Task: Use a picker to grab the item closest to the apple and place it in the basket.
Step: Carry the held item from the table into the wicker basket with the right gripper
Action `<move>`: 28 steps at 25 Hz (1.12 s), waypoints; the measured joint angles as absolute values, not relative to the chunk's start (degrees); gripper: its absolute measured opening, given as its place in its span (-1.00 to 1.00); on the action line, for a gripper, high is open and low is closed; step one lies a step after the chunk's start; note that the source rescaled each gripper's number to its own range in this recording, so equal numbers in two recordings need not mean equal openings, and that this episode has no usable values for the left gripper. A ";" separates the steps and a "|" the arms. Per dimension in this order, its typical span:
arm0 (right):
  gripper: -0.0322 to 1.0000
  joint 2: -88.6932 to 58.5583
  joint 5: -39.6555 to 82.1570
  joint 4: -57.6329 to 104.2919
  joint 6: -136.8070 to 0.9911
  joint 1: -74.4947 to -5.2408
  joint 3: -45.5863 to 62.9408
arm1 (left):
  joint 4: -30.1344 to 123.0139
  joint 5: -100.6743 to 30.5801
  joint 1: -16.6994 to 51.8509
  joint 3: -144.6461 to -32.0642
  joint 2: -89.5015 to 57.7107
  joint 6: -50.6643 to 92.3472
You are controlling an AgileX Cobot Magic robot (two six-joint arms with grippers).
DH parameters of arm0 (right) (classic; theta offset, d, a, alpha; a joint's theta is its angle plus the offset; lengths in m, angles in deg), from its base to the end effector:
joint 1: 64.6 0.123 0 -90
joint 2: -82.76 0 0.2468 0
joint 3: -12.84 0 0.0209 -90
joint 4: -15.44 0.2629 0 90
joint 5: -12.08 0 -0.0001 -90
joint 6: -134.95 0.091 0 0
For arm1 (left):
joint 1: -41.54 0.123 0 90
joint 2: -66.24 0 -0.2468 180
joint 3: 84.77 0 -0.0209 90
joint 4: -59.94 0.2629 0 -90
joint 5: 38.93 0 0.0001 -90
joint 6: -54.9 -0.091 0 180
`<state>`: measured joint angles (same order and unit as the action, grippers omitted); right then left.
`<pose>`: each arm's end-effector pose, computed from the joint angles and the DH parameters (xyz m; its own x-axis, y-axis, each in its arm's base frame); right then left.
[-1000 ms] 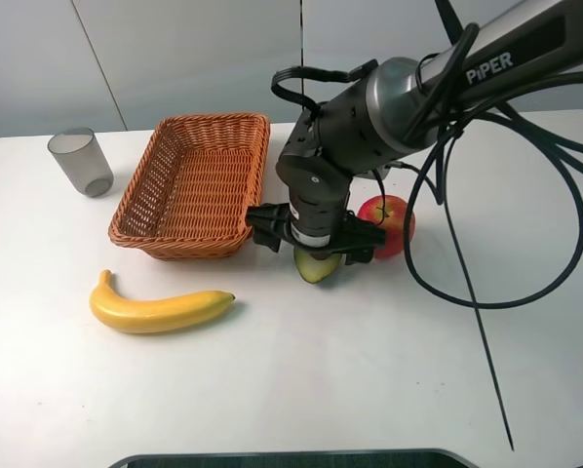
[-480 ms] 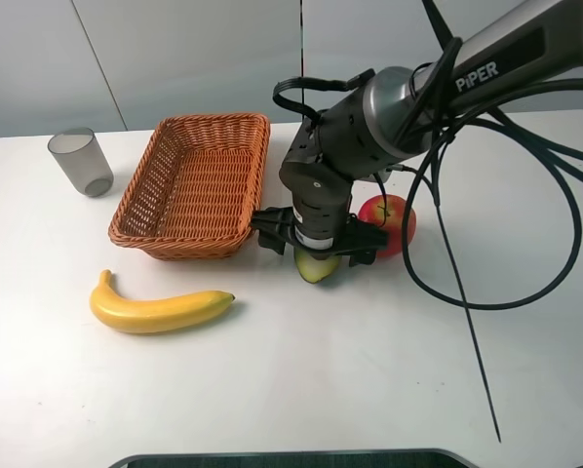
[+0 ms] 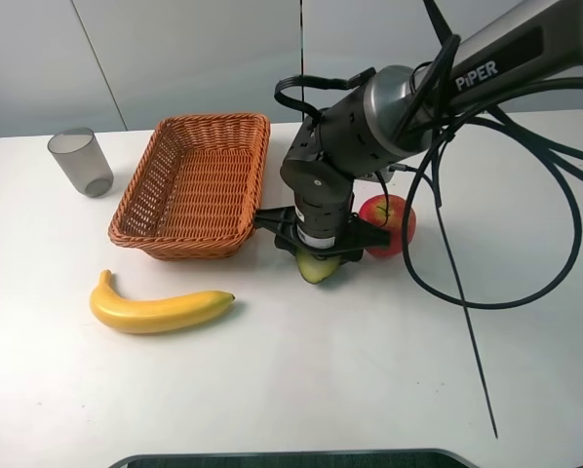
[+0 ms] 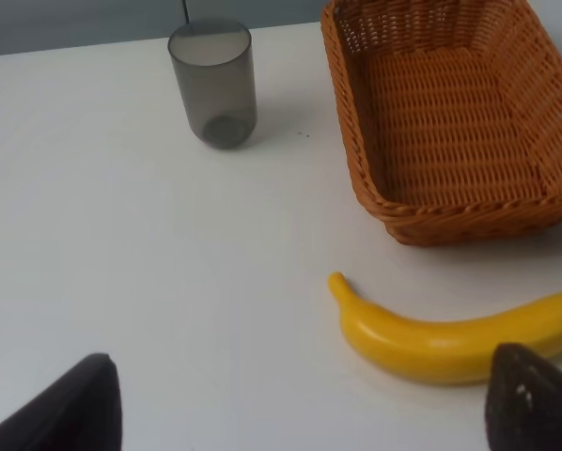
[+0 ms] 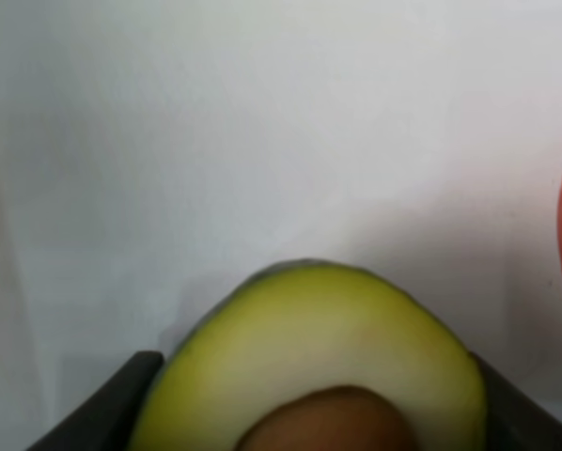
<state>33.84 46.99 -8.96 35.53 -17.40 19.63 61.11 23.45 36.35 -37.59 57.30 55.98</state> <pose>0.2664 0.2560 0.0409 -0.9281 0.2384 -0.2859 0.2399 0.9703 0.0302 0.0427 -0.0022 0.2818 -0.4758 0.0338 -0.8789 0.0701 0.9975 0.0004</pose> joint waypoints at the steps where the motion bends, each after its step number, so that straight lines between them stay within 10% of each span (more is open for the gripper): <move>1: -0.89 33.88 47.10 -8.96 35.53 -17.40 19.63 | 61.11 23.45 36.35 -37.59 57.30 55.98; 28: -0.89 26.73 49.93 -2.58 22.51 -17.43 19.41 | 61.11 23.45 36.35 -37.59 57.30 55.98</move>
